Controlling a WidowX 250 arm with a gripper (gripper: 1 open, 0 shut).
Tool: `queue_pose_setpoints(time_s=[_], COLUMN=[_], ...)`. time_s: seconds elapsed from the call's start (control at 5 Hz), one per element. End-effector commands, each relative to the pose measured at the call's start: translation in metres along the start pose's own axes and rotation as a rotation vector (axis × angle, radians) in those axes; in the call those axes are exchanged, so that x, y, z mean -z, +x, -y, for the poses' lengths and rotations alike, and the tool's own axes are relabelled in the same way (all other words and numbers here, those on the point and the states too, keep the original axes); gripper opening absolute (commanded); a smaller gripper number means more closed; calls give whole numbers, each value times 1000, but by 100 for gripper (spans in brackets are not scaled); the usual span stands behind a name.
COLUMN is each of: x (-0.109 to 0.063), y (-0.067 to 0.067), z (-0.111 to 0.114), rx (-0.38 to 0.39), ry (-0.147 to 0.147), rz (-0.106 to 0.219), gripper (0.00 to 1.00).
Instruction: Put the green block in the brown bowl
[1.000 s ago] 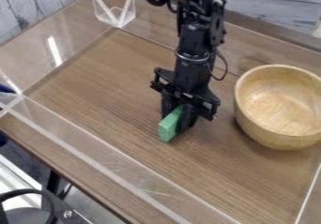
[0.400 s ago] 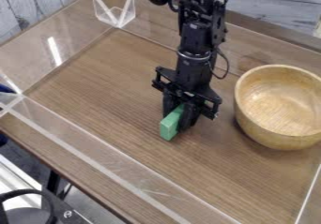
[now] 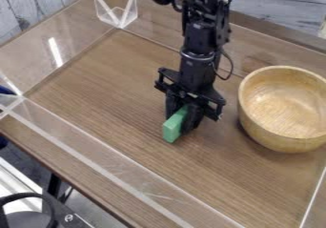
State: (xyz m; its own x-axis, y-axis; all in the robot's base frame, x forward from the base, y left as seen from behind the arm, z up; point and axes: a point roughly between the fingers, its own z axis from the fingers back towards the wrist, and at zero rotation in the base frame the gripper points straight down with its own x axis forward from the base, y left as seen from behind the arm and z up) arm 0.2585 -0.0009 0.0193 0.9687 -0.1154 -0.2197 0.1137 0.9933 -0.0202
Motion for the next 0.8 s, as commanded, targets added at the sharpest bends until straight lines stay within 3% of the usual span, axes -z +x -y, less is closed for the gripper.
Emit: queue_pose_setpoints(time_s=[0.0,0.6], x=[-2,-1], y=[3,1], z=[3,9], rx=[19,40], ry=[-1,-8], rz=[8,-12], gripper=[0,0])
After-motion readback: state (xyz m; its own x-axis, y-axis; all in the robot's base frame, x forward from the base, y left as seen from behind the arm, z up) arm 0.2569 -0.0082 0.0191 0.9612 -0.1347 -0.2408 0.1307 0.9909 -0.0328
